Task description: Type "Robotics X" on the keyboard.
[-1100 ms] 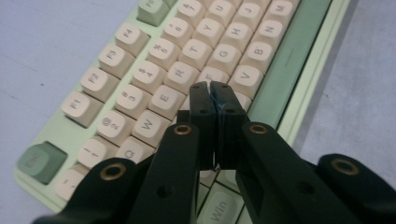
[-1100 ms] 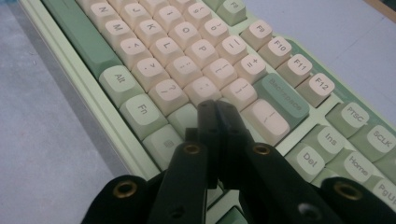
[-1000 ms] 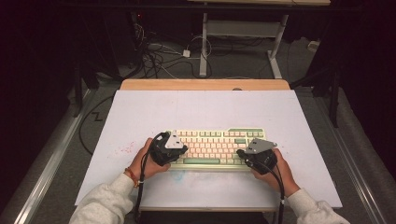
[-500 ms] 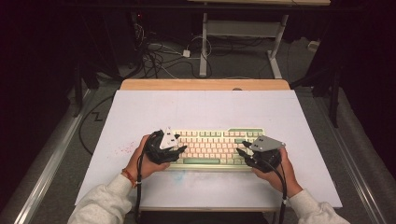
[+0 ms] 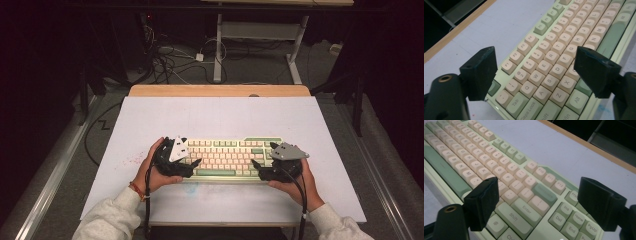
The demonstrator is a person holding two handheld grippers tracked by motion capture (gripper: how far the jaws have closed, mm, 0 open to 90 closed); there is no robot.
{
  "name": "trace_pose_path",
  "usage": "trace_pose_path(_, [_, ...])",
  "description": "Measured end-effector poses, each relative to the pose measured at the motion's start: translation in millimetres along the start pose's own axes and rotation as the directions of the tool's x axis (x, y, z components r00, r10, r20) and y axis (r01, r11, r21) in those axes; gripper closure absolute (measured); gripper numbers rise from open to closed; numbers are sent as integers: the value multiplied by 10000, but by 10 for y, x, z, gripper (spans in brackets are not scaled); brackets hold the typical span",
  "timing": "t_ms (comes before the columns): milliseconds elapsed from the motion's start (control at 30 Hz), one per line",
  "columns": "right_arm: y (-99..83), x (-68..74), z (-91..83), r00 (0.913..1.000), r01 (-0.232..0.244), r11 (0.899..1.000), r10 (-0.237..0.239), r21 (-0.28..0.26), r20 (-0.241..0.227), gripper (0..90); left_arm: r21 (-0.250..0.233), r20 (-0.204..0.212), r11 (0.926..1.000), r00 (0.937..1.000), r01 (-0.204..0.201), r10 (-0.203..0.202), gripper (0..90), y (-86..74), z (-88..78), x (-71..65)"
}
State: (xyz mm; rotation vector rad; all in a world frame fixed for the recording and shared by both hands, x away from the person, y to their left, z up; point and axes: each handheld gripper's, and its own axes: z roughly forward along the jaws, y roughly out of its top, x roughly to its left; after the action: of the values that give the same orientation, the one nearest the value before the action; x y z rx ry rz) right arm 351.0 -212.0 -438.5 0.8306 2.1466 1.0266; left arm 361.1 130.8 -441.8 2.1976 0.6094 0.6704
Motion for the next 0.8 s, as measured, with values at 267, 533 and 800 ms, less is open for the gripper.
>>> trace_pose_path(267, [6, 11, -19, 9997, 140, 9998, -138, -121, 184, 175, -154, -382, 9996, 9990, -215, 209, 166, -2, -52, -25])
trace_pose_path(533, [9, -2, -86, 9987, 248, 9997, -245, -69, 456, 187, -216, -750, 9993, 9968, -294, 277, 167, -17, -131, -10])
trace_pose_path(800, [-1, -31, -186, 9960, 409, 9991, -400, -91, 805, 187, -195, -943, 9990, 9948, -400, 380, 167, -59, -200, -7])
